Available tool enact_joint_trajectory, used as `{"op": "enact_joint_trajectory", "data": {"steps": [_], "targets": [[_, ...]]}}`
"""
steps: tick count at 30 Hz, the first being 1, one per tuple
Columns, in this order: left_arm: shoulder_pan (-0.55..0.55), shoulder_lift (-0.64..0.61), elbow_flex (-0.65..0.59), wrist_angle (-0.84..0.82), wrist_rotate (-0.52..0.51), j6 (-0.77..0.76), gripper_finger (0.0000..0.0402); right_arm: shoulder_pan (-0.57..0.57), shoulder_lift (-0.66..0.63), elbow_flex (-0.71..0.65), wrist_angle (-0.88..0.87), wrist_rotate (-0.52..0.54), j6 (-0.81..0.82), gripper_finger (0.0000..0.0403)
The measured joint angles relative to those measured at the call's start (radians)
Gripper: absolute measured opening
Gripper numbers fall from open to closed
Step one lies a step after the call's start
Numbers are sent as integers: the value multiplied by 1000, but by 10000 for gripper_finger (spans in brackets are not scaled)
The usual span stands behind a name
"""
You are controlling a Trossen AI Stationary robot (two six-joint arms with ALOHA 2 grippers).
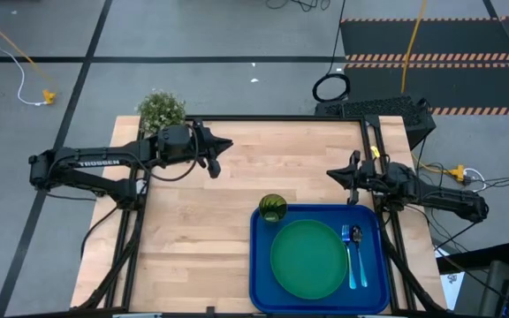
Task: Pick and place plate/cup/fork/spoon on tray
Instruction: Return to Home Position
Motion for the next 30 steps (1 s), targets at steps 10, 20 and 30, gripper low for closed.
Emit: {"op": "enact_joint_trajectory", "data": {"steps": [10,20,30], "targets": [[0,0,0,-12,0,0,42,0,4,0,-67,-29,27,0],[0,0,0,-55,0,-107,42,29,4,8,-89,-50,52,0],[0,0,0,-51,-4,-97,42,97,4,9,-85,-79,79,0]]}}
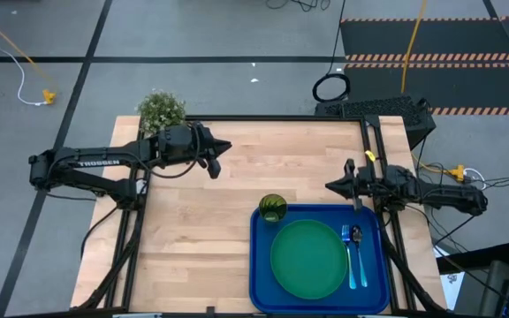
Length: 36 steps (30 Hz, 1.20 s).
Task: Pick and place plate/cup/fork/spoon on tray
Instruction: Return to Home Position
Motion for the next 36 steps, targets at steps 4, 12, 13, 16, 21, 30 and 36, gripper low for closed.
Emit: {"op": "enact_joint_trajectory", "data": {"steps": [4,12,13,16,21,30,36], "targets": [[0,0,0,0,-4,2,42,24,0,0,0,1,-2,0],[0,0,0,0,-22,1,42,30,0,0,0,3,-78,0],[0,0,0,0,-36,1,42,30,0,0,0,5,-108,0],[0,0,0,-2,-86,1,42,30,0,0,-1,24,-175,0],[3,0,0,-3,-153,32,42,30,0,0,29,28,-183,0],[13,0,-82,119,-63,23,42,30,1,0,136,26,-187,0],[-18,-1,-125,192,-18,6,18,30,0,0,144,27,-187,0]]}}
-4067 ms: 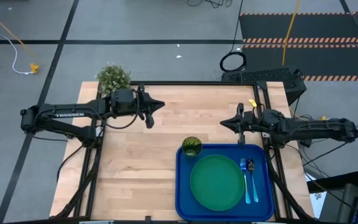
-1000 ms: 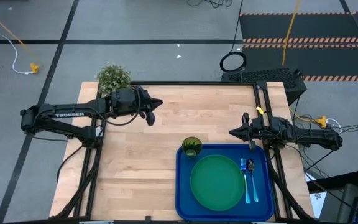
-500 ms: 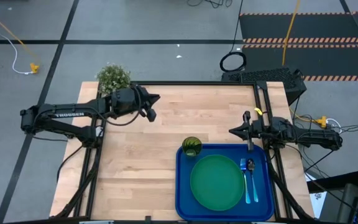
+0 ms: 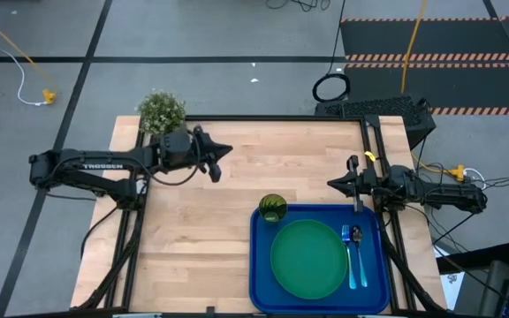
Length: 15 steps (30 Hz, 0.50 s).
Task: Pick and place plate/cup/fork/spoon on tray
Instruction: Return to Home Position
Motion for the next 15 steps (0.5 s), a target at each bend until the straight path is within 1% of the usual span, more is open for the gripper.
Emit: {"op": "enact_joint_trajectory", "data": {"steps": [2,5,11,15], "targets": [[-12,0,-11,1,21,8,6,0,0,0,0,0,0,0],[-35,0,-35,-4,32,0,6,0,0,0,4,1,0,0],[-94,-15,-110,-7,31,-66,3,0,0,0,4,3,0,0],[-148,-48,-157,-10,5,-104,3,0,0,0,6,3,0,0]]}}
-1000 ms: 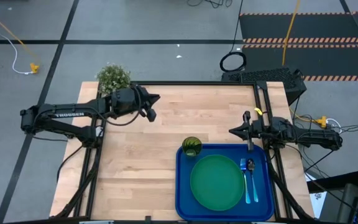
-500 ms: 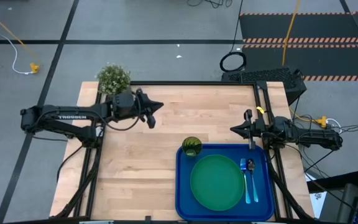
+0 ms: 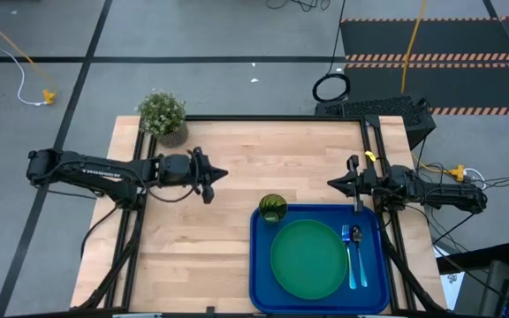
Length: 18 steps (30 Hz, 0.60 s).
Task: Pick and place plate/cup/fork/spoon on tray
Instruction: Return to Home Position
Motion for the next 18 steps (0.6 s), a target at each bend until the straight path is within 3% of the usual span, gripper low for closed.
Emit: {"op": "enact_joint_trajectory", "data": {"steps": [9,18], "targets": [[-109,-145,-145,-5,-117,-94,2,0,0,0,1,0,0,0],[-145,-311,-309,-27,-137,-125,2,0,0,0,1,0,0,0]]}}
